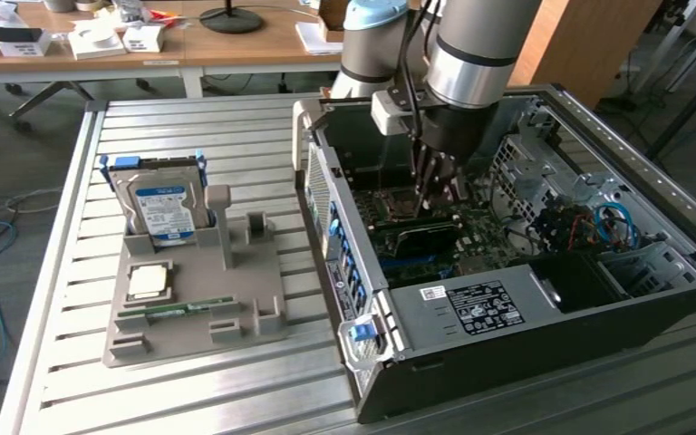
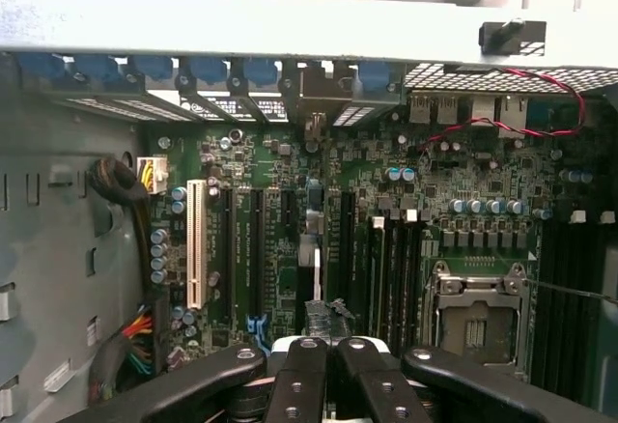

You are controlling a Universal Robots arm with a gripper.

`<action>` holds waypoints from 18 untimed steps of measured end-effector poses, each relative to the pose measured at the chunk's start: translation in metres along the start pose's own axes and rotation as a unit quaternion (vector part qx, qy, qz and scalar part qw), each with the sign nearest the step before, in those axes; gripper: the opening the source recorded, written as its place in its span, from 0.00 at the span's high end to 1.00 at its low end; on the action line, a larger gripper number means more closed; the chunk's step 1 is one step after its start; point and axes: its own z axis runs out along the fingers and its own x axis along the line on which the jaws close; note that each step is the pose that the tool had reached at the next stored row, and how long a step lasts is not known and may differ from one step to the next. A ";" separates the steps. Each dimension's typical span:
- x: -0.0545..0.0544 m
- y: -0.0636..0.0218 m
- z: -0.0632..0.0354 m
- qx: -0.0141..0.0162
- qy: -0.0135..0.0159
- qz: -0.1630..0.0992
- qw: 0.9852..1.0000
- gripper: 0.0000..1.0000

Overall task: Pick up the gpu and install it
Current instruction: 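Press down on the gpu until it lock into place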

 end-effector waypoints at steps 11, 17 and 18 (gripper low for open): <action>0.000 0.0026 0.0076 0.000 0.000 0.000 1.000 0.89; -0.005 0.0073 0.0096 0.001 0.000 0.000 1.000 0.89; -0.005 0.0076 0.0106 0.001 0.000 0.000 1.000 0.89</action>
